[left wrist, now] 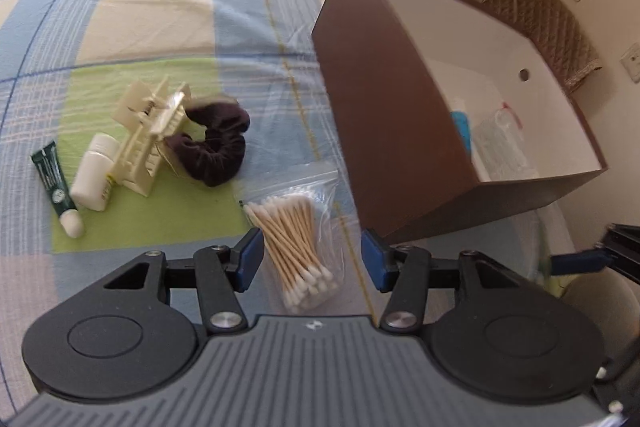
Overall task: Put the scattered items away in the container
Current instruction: 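Grasp the cotton swab bag with the left tool while the right tool holds the card, then carry both items over the box and open both tools to drop them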
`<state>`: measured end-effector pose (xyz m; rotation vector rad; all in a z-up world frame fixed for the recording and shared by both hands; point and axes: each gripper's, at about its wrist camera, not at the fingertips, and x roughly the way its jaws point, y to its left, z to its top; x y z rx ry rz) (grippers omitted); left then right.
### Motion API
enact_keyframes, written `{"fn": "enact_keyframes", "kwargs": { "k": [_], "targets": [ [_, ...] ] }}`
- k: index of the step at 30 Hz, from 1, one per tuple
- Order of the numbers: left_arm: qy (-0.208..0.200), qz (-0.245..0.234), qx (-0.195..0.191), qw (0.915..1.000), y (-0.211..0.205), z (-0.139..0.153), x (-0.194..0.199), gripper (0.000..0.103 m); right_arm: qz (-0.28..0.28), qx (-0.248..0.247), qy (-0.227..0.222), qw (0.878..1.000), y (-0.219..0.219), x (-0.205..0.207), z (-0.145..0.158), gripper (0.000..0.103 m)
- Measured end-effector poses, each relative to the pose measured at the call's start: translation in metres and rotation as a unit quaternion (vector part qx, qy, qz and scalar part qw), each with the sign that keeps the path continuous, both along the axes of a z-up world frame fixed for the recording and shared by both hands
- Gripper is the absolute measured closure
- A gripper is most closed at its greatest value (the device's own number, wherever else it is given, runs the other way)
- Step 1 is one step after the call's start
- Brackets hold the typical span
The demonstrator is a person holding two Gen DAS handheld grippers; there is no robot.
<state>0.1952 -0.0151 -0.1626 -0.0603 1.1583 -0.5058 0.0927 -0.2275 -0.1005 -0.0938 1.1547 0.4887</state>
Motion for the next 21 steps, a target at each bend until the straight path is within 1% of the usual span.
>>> {"fn": "enact_keyframes", "kwargs": {
  "k": [2, 3, 4, 5, 8, 12, 17, 21],
  "targets": [
    [0.012, 0.009, 0.023, 0.9996, -0.006, -0.013, 0.001, 0.059, -0.009, 0.004, 0.001, 1.000, -0.007, -0.003, 0.002, 0.010],
    [0.010, 0.009, 0.028, 0.9995, -0.006, -0.011, -0.002, 0.062, -0.013, 0.005, 0.000, 1.000, -0.010, -0.004, 0.003, 0.010],
    [0.005, 0.008, 0.030, 0.9995, -0.006, -0.007, -0.005, 0.077, -0.017, 0.007, -0.001, 1.000, -0.014, -0.006, 0.004, 0.010],
    [0.000, 0.006, 0.033, 0.9994, -0.005, -0.003, -0.008, 0.080, -0.022, 0.010, -0.002, 1.000, -0.017, -0.007, 0.006, 0.010],
    [-0.013, 0.002, 0.042, 0.9990, -0.003, 0.008, -0.017, 0.082, -0.032, 0.018, -0.007, 0.999, -0.025, -0.008, 0.008, 0.010],
    [-0.031, -0.003, 0.053, 0.9981, -0.001, 0.024, -0.030, 0.082, -0.039, 0.029, -0.016, 0.999, -0.031, -0.010, 0.013, 0.010],
    [-0.071, -0.009, 0.042, 0.9965, 0.006, 0.072, -0.038, 0.083, -0.042, 0.051, -0.040, 0.997, -0.040, -0.014, 0.029, 0.010],
    [-0.108, -0.033, 0.037, 0.9929, -0.004, 0.109, -0.036, 0.083, -0.048, 0.068, -0.076, 0.994, -0.054, -0.012, 0.050, 0.010]
  ]
}}
